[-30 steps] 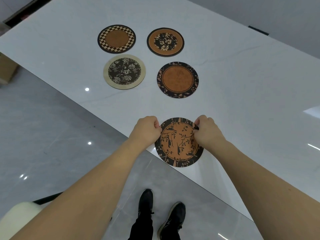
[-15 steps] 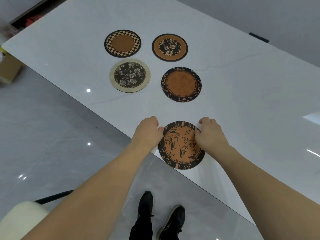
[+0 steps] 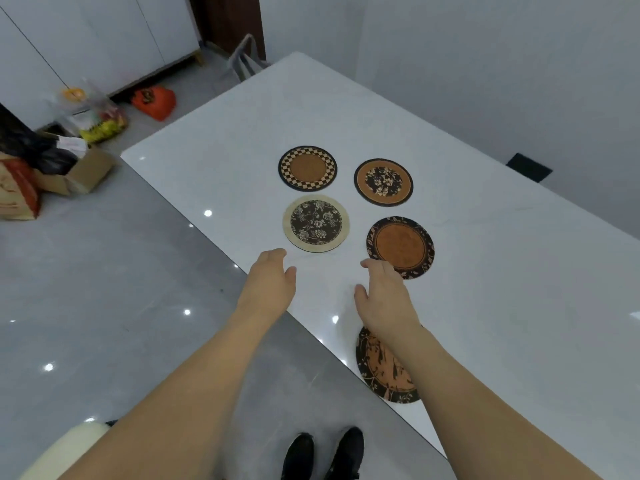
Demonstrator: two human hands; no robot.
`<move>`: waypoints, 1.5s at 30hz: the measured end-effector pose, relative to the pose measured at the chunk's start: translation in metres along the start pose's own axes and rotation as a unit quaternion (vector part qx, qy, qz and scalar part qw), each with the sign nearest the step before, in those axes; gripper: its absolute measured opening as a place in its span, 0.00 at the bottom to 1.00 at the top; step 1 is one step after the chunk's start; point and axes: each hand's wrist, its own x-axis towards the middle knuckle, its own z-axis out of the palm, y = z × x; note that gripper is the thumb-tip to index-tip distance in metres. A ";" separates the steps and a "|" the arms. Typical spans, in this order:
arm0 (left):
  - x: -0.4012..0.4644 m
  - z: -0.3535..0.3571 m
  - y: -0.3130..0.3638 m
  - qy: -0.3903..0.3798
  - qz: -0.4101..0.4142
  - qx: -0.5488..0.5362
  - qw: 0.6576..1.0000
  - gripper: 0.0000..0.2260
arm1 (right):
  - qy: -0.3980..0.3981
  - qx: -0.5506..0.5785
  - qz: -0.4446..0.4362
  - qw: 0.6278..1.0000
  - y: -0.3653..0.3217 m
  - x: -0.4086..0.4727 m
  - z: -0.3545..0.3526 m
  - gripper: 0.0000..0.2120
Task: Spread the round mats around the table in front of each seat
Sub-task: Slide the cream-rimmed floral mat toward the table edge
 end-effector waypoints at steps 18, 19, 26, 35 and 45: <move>0.170 -0.059 -0.015 -0.108 -0.301 -0.412 0.853 0.10 | -0.035 0.301 0.334 0.893 -0.040 0.174 0.042 0.22; 0.180 -0.054 -0.016 -0.115 -0.306 -0.401 0.856 0.04 | -0.033 0.304 0.364 0.880 -0.038 0.184 0.045 0.23; 0.212 -0.016 -0.012 -0.133 -0.265 -0.331 0.896 0.15 | -0.007 0.213 0.490 0.845 -0.030 0.225 0.067 0.23; 0.228 -0.037 -0.055 -0.107 -0.198 -0.230 0.947 0.08 | -0.012 0.248 0.481 0.841 -0.064 0.240 0.085 0.21; 0.228 -0.070 -0.116 -0.081 -0.127 -0.054 0.987 0.04 | -0.056 0.222 0.419 0.878 -0.106 0.250 0.118 0.21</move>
